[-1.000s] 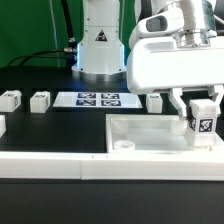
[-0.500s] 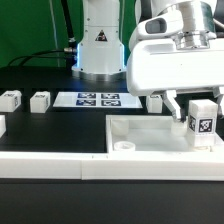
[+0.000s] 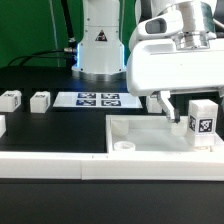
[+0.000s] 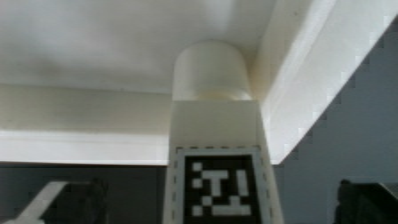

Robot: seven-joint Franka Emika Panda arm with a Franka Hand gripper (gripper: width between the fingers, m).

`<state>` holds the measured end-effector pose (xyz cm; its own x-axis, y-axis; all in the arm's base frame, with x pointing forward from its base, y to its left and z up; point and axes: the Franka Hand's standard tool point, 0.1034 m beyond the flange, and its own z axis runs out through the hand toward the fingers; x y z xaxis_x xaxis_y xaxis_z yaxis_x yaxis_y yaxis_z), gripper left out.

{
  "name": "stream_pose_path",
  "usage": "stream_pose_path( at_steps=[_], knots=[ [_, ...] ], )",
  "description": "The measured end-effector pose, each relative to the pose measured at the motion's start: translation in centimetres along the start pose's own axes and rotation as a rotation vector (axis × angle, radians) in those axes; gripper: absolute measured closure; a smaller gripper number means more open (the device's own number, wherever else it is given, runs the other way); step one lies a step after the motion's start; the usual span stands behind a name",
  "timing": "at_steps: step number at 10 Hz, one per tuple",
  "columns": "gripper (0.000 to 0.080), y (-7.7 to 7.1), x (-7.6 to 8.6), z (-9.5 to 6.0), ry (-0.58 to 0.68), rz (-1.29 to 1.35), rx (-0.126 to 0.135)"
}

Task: Assemble square table

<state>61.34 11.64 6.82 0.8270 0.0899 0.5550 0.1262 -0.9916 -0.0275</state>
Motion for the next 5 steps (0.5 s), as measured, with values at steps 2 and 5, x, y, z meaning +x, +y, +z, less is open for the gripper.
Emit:
stream_pose_path(
  at_steps=[2,5],
  knots=[
    [0.0151,0.0,0.0,0.0,0.000,0.000,0.000],
    [0.0150,0.8,2.7,-0.8,-0.052,0.010,0.002]
  ],
)
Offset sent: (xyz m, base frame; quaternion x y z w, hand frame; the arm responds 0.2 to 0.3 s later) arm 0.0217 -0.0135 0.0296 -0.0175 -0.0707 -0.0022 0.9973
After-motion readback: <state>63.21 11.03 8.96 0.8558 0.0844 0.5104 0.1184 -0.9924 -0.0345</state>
